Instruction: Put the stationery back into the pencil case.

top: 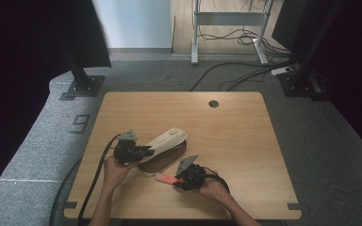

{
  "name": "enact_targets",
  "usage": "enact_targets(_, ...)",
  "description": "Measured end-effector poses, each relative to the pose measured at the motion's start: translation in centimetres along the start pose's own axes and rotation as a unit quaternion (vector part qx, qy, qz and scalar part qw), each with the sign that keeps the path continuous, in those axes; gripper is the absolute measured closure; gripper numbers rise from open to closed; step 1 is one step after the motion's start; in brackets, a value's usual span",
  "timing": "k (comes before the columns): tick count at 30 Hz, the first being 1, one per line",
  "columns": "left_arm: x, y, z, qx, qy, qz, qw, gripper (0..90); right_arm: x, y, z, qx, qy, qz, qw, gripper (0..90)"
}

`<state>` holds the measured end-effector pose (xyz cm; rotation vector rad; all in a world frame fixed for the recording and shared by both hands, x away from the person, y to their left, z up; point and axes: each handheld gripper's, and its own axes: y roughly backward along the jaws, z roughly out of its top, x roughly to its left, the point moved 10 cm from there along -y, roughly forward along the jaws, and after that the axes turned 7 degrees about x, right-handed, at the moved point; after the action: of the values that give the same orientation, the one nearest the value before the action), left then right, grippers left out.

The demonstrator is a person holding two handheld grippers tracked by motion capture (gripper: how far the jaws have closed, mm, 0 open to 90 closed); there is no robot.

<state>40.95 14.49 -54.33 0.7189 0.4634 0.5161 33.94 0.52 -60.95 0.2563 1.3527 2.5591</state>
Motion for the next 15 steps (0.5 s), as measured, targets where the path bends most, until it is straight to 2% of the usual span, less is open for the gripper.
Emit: enact_targets(15, 0.0, 0.0, 0.0, -0.001, 0.001, -0.001, 1.0, 74.3, -0.1, 2.4, 1.1, -0.027, -0.001, -0.007, 0.9996, 65.6)
